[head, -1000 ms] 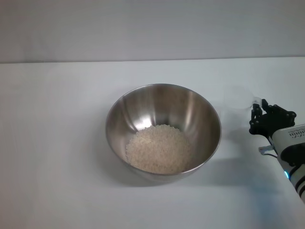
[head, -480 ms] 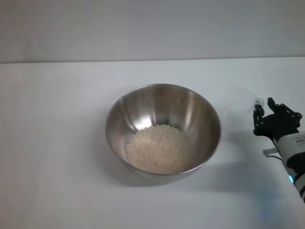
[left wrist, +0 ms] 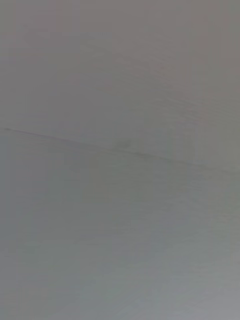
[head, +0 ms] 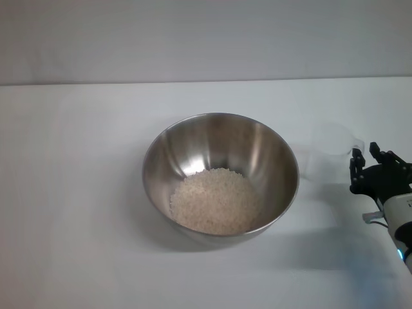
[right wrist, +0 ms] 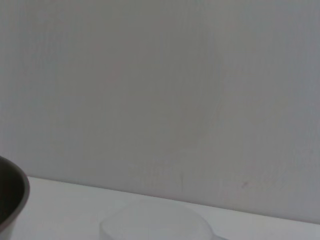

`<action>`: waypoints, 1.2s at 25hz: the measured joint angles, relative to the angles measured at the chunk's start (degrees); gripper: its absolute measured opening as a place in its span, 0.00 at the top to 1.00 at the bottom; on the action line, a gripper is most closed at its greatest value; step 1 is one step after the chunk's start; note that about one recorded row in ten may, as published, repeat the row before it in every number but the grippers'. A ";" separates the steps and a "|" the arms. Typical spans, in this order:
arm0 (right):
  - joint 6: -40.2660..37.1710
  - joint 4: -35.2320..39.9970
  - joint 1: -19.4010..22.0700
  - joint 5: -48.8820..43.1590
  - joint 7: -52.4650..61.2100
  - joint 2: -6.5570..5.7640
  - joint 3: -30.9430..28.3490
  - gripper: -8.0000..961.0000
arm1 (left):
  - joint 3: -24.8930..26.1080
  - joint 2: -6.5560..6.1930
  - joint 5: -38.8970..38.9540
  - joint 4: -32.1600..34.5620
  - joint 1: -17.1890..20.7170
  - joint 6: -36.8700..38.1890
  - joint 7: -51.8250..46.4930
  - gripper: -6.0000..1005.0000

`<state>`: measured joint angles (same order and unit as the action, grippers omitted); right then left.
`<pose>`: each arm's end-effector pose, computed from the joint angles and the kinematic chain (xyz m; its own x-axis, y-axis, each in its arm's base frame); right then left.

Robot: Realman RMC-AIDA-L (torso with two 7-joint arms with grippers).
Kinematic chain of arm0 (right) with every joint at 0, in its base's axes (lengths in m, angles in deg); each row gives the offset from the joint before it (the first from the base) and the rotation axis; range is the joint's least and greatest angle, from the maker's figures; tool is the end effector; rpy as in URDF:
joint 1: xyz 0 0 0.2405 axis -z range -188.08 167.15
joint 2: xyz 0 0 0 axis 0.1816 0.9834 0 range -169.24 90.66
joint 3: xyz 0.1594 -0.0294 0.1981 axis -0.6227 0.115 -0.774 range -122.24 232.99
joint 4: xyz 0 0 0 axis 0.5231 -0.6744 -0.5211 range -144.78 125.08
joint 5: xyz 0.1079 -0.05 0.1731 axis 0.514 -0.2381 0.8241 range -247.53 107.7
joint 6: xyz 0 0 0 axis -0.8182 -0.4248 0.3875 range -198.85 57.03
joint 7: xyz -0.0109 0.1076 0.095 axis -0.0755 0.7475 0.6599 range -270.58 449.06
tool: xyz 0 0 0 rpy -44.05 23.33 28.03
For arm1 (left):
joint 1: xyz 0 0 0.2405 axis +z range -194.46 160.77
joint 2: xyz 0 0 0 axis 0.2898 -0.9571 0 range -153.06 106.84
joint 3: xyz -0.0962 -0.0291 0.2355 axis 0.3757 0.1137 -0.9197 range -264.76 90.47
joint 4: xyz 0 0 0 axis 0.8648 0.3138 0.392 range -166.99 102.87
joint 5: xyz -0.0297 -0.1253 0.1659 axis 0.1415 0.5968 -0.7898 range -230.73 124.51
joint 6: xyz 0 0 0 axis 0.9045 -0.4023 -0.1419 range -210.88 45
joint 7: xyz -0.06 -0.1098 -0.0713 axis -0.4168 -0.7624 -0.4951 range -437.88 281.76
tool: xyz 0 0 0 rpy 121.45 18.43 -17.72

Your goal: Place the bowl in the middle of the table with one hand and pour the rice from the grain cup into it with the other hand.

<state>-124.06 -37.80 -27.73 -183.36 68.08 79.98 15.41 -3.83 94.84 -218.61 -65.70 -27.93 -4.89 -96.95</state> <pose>0.3227 0.3058 -0.0628 0.8149 -0.1370 -0.5631 -0.5762 -0.0880 -0.8125 -0.2846 0.3094 0.0680 0.4595 -0.4744 0.7508 0.7827 -0.1833 -0.5949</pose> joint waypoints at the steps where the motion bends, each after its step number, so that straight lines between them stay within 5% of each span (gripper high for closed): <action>1: 0.03 -0.01 -0.05 0.00 0.00 0.00 0.00 0.68 | 0.00 0.00 0.01 0.01 -0.02 0.00 0.00 0.71; 17: -1.55 -0.31 1.77 -0.12 0.86 0.19 2.06 0.63 | 0.01 -0.01 0.00 0.07 -0.08 -0.08 0.00 0.71; 30: -21.19 1.73 5.90 -0.38 7.25 0.02 7.65 0.59 | 0.01 0.00 0.00 1.05 0.10 -0.71 0.00 0.70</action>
<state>-145.25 -36.07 -21.83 -183.73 75.33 80.00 23.06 -3.83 94.83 -218.61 -64.65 -27.83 -5.60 -96.95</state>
